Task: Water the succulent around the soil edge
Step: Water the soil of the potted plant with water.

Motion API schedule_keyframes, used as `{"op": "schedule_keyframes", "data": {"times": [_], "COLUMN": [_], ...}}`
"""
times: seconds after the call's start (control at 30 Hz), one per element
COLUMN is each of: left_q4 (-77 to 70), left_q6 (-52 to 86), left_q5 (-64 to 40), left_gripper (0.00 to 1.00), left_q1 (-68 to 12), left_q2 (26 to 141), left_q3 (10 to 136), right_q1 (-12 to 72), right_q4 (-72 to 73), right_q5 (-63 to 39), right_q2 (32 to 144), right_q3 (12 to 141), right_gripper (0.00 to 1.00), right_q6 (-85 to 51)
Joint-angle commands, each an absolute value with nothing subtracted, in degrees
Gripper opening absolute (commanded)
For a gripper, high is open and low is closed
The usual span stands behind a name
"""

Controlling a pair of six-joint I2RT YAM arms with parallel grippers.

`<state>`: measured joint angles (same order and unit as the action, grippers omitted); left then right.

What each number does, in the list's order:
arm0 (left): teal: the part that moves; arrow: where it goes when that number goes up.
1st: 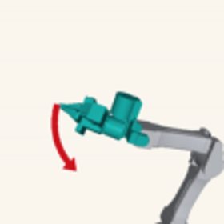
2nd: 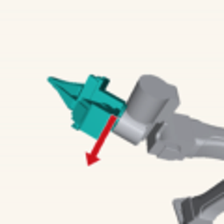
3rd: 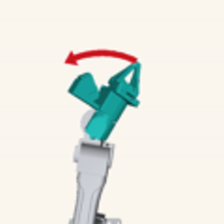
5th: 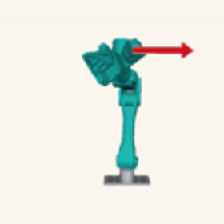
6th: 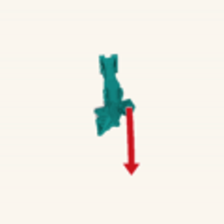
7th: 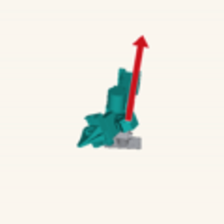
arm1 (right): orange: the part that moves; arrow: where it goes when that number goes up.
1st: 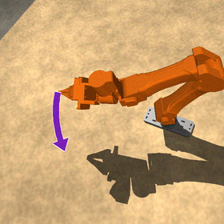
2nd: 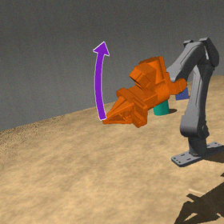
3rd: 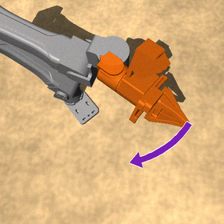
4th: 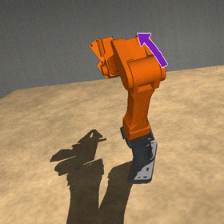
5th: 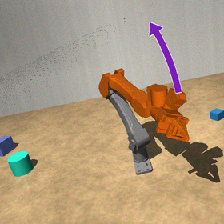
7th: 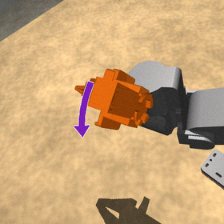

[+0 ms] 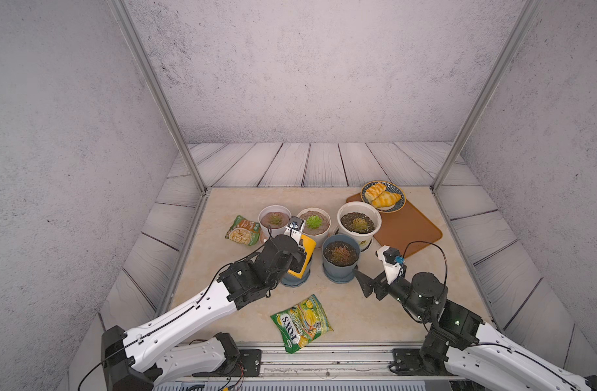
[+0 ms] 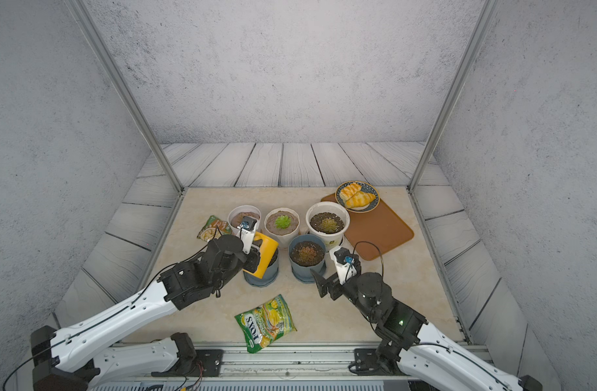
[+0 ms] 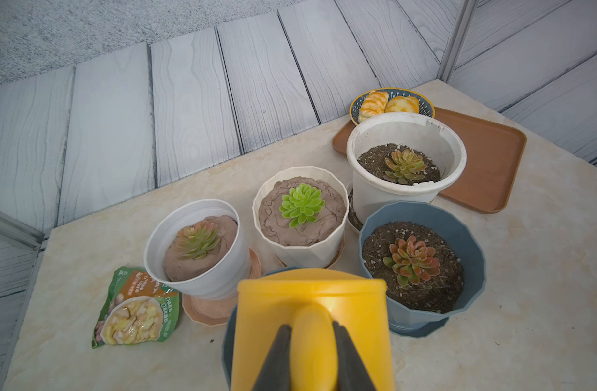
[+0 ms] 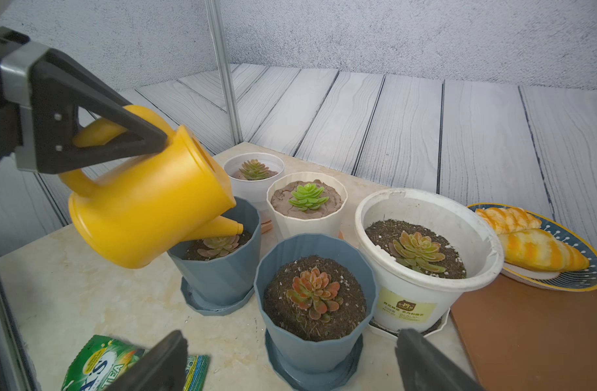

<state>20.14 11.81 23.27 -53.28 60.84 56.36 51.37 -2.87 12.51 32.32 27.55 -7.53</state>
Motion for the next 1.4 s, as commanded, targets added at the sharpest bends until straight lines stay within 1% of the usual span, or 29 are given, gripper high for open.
{"op": "schedule_keyframes", "data": {"times": [0.0, 0.23, 0.73, 1.37], "left_q4": [17.4, 17.5, 20.8, 28.0], "left_q6": [11.4, 11.6, 12.9, 15.4], "left_q5": [23.3, 23.6, 28.5, 29.2], "left_gripper": [0.00, 0.00, 0.00, 0.00], "left_q1": [-52.1, -50.5, -49.4, -49.4], "left_q2": [61.1, 61.8, 60.3, 52.1], "left_q3": [58.7, 58.8, 58.3, 55.5], "right_q1": [51.6, 51.6, 51.6, 51.6], "right_q4": [-3.0, -2.8, -2.4, -2.6], "right_q5": [13.5, 13.3, 12.6, 12.7], "right_q2": [32.5, 33.2, 33.9, 35.2], "right_q3": [28.9, 28.8, 28.7, 29.0], "right_gripper": [0.99, 0.99, 0.99, 0.99], "right_q6": [-8.2, -8.2, -8.1, -7.9]}}
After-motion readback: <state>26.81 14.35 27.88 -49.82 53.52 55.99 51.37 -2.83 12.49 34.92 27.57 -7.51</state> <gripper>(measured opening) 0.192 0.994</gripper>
